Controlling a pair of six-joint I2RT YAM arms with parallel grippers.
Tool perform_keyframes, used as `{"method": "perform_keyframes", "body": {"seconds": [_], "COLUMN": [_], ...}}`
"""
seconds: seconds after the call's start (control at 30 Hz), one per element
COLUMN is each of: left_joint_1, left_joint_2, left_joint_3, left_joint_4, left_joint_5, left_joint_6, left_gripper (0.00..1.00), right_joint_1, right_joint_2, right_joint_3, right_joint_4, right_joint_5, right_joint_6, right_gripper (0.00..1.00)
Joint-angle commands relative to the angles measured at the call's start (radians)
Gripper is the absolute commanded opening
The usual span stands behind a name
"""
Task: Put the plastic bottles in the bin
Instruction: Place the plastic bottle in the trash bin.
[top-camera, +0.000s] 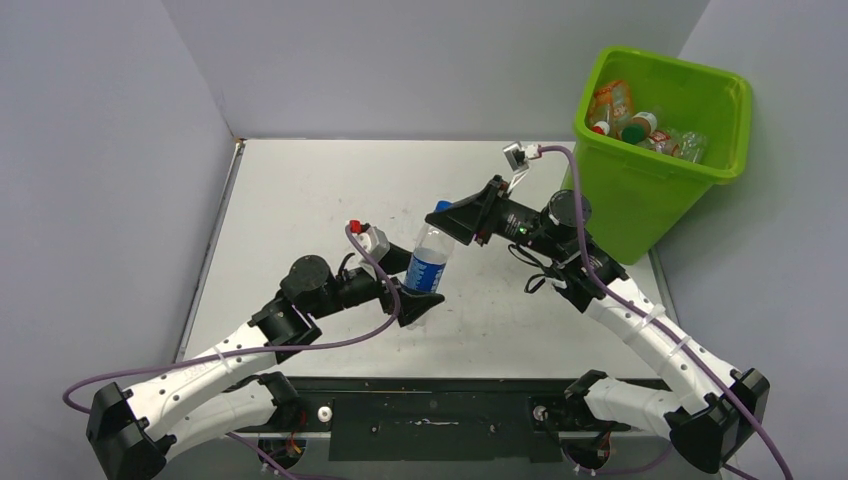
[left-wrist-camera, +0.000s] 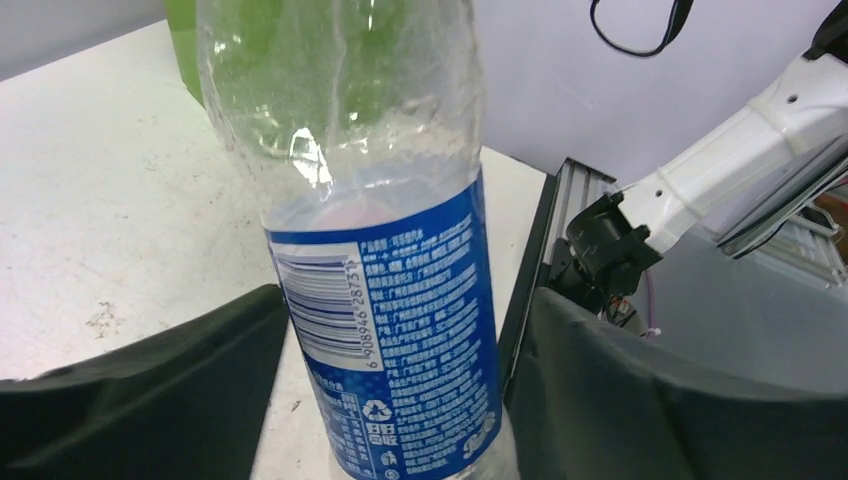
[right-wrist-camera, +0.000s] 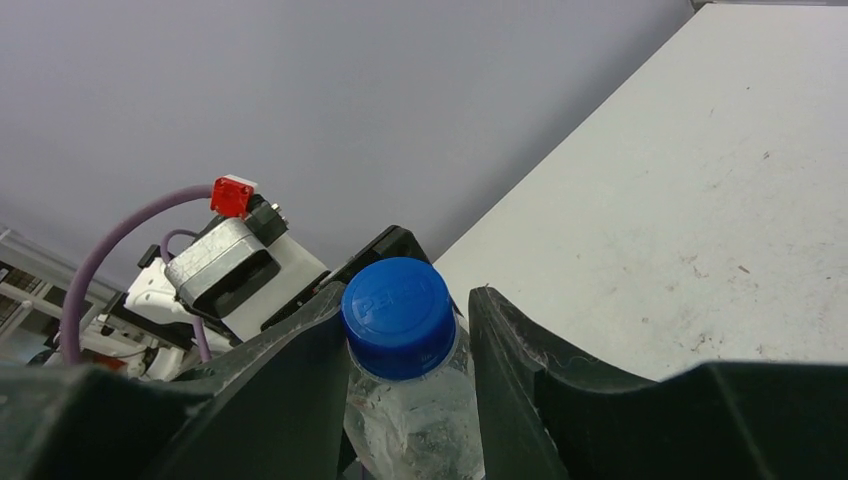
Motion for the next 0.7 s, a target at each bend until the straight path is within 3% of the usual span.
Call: {"method": "perform_keyframes", "body": {"seconds": [0.0,0.2,0.33,0.5,0.67], "left_joint_1": [-0.018,-0.027,-0.028,-0.027,-0.026], "left_joint_2": [-0.035,-0.103,-0.123,-0.138,-0.158], "left_joint_3": [0.016,-0.016,-0.027,-0.032,-0.043], "left_joint_4": [0.084,0.098,0.107,0.116,0.124], "left_joint_5": [-0.017,-0.129,-0.178,-0.196,-0.24], "left_joint_6": [0.026,0.057,0.064,0.055,0.043], "left_gripper": [0.97,0.96,0.96,0.96,0.96], "right_joint_1": [-0.002,0.011,0.014,0.011,0.0], "right_joint_2": [-0.027,-0.025,0.002,0.068,0.145], "right_joint_3": [0.063,0.391,0.557,0.707,0.725], "right_joint_4": [-0.05,-0.417,-0.5,-0.406,-0.073], "right_joint_5": [0.056,0.314,0.523,0.875,1.301], "right_joint_6": [-0.076,-0.378,-0.543,-0.66,-0.863], "right_gripper": [0.05,0.05,0.05,0.05,0.05]}}
